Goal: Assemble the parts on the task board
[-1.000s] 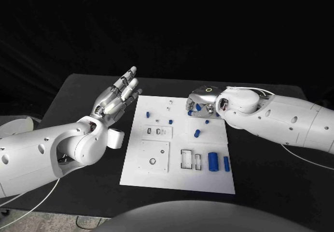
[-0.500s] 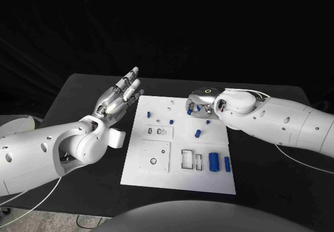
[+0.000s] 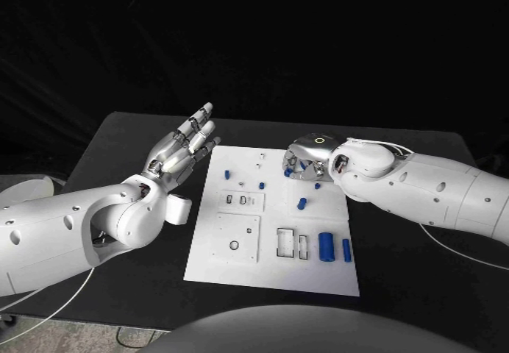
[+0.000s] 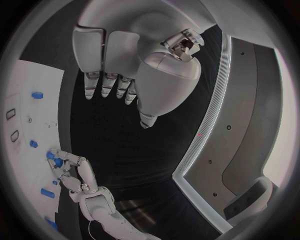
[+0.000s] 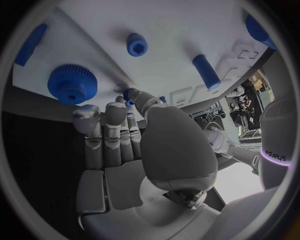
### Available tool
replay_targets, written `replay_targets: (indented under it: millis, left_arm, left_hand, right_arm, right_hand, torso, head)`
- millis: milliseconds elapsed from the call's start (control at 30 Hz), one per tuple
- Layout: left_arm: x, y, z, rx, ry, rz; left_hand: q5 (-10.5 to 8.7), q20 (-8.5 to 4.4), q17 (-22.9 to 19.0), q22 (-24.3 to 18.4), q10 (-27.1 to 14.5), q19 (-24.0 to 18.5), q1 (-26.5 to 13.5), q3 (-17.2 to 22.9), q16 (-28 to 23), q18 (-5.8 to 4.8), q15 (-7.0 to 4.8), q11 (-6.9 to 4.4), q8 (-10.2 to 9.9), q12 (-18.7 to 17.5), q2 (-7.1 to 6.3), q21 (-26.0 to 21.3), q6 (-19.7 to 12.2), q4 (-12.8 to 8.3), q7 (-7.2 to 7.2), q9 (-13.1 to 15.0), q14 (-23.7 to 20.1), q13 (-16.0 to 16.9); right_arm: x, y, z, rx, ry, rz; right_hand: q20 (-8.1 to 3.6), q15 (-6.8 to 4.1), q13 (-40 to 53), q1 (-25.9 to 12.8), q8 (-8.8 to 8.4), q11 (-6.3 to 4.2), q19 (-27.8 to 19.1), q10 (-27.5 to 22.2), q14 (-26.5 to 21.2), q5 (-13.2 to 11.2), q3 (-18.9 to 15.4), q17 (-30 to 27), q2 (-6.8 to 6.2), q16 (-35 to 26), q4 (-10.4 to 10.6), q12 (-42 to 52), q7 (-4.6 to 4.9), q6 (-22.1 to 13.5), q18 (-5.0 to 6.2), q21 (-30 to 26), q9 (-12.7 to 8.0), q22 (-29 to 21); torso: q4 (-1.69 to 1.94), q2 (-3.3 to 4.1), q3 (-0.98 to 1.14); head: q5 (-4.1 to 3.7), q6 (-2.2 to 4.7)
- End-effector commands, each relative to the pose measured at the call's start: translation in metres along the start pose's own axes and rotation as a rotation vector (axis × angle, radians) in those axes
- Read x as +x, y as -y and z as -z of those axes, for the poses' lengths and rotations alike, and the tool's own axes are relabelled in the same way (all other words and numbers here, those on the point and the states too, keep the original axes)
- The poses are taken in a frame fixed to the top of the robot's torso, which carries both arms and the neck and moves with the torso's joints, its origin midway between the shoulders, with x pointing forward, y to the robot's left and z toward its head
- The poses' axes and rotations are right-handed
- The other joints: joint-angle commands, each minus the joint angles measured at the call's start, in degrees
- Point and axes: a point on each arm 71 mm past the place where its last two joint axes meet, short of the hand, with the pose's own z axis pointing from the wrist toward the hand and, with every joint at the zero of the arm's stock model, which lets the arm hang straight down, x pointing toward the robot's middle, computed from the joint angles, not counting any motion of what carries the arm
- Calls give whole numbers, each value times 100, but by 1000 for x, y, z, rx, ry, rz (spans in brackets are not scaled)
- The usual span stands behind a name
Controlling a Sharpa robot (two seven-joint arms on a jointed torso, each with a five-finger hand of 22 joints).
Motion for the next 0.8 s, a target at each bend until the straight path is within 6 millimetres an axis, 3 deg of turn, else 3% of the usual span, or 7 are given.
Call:
replay_targets:
  millis: [33,200,300,600,800]
  left_arm:
    - [0,1,0,0,-13,17]
    - [0,0,0,-7,-11,16]
    - [0,-1,-1,-10,-14,17]
    - [2,-3,-5,-15,-21,21]
    - [2,-5,-6,-17,-22,20]
  left_hand:
    - [49,51,-8,8,2,-10,59,33,-21,53,33,34,32,-33,-8,38,13,-3,47,8,5,-9]
    - [59,57,-8,9,2,-9,70,39,-21,53,42,53,32,-33,-10,39,14,-6,46,8,5,-9]
    - [70,64,-8,10,2,-5,85,46,-21,53,55,76,32,-33,-12,41,16,-11,41,8,5,-9]
    - [113,80,-8,12,2,0,123,66,-21,53,81,116,33,-33,-18,45,21,-31,39,9,5,-9]
    - [132,84,-8,13,2,0,134,73,-21,53,86,128,32,-33,-17,46,20,-37,37,9,5,-9]
  right_arm:
    - [-15,-1,-2,5,36,5]
    - [-32,-4,-11,22,38,19]
    - [-37,-6,-18,35,26,26]
    - [-42,-9,-41,75,13,30]
    - [-42,-9,-54,97,24,30]
  right_hand:
    - [2,-7,-13,-72,19,-4,44,55,45,-21,-4,25,42,43,25,-9,-7,44,-95,33,246,25]
    - [11,-1,-21,-118,20,-1,78,68,71,-55,-25,113,37,108,49,-25,-17,41,-108,89,272,108]
    - [12,-4,-23,-132,21,-2,97,74,86,-58,-31,167,36,148,56,-29,-21,41,-116,119,280,152]
    - [7,-15,-39,-155,-9,-4,111,48,101,-36,-29,214,33,191,59,-72,2,-12,-117,148,298,196]
    - [8,-12,-41,-160,-15,-4,115,48,105,-28,-28,235,33,207,59,-77,9,-21,-119,158,301,211]
  torso:
    - [3,0,-6]
    - [15,4,-12]
    - [31,3,-6]
    - [118,31,-11]
    - [111,38,-24]
  head:
    - [-13,1]
    - [-30,1]
    - [-36,1]
    - [-70,1]
    - [-107,1]
